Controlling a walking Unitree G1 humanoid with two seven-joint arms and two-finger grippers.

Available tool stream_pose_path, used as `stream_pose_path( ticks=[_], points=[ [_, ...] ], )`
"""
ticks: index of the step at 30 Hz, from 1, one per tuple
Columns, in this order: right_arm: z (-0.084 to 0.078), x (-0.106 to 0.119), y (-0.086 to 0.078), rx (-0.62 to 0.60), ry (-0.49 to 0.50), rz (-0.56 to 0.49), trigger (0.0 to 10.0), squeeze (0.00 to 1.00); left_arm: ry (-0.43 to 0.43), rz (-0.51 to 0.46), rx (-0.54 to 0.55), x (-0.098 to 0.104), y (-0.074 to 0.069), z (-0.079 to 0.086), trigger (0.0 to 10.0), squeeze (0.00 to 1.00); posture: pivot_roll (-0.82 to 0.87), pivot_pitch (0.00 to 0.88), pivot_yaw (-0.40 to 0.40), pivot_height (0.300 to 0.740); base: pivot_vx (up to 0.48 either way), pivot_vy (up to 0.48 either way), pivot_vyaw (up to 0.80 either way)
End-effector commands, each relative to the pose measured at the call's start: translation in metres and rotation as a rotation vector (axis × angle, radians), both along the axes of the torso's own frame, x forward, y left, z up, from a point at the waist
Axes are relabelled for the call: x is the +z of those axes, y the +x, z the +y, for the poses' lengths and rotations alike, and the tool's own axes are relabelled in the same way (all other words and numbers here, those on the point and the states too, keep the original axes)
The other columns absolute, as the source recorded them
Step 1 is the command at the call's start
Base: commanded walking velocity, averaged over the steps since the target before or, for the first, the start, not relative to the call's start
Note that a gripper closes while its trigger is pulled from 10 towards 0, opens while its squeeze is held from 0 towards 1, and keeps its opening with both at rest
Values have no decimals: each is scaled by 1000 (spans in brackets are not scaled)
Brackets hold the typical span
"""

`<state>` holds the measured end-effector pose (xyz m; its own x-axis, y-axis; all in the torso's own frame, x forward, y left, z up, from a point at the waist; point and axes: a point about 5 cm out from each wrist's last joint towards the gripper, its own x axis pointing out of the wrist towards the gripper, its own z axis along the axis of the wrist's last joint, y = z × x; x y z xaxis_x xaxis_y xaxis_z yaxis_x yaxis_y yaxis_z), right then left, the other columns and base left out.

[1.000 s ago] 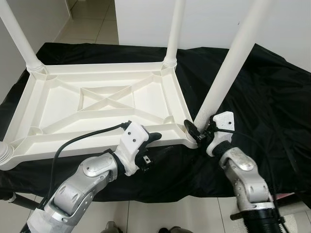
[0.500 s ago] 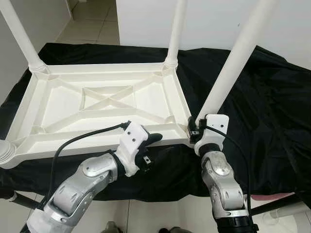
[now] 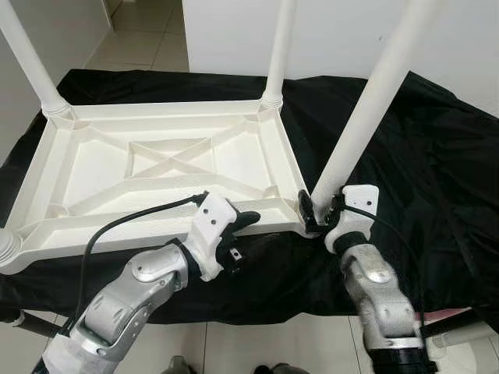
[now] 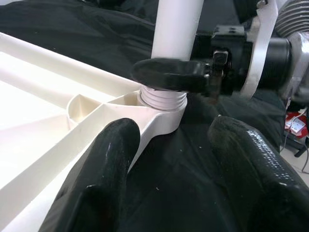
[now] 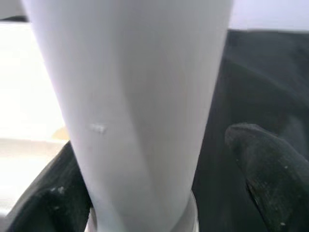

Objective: Building children table

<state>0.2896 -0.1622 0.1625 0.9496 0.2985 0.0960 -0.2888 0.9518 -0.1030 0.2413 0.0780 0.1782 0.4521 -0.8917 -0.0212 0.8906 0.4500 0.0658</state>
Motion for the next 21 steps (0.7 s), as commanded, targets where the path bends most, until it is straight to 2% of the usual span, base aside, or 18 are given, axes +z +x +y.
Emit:
stream_pose_path(
  ticks=[1, 4, 9, 10, 12, 13, 16, 17, 21],
  points=[
    [-4, -5, 0, 30, 2, 15, 10000, 0, -4, 1, -59, 1, -2, -2, 10000, 0, -49, 116, -39, 740, 0, 0, 0],
    [-4, -3, 8, 151, -34, 30, 10000, 0, -3, -1, -58, 2, -1, -2, 10000, 0, -46, 114, -39, 740, 0, 0, 0],
    [-4, -3, 16, 238, -72, 51, 10000, 0, -4, -7, -55, 3, 0, -2, 10000, 0, -36, 113, -42, 740, 0, 0, 0],
    [-3, -5, 19, 271, -90, 61, 8510, 0, -3, -12, -52, 4, 1, -1, 10000, 0, -36, 113, -42, 740, 0, 0, 0],
    [-3, -6, 20, 293, -101, 69, 8510, 0, -3, -14, -49, 4, 1, -1, 10000, 0, -30, 111, -43, 740, 0, 0, 0],
    [-3, -7, 22, 300, -103, 75, 3255, 0, -3, -16, -47, 4, 1, -1, 10000, 0, -30, 111, -43, 740, 0, 0, 0],
    [-3, -7, 22, 299, -102, 77, 3255, 0, -3, -16, -45, 5, 2, 0, 10000, 0, -30, 111, -43, 740, 0, 0, 0],
    [-4, -9, 22, 302, -101, 80, 0, 0, -3, -19, -40, 5, 2, 0, 10000, 0, -22, 107, -48, 740, 0, 0, 0],
    [-7, -12, 21, 315, -90, 84, 0, 0, -6, -22, -31, 6, 2, 1, 10000, 0, -23, 107, -47, 740, 0, 0, 0]
  ],
)
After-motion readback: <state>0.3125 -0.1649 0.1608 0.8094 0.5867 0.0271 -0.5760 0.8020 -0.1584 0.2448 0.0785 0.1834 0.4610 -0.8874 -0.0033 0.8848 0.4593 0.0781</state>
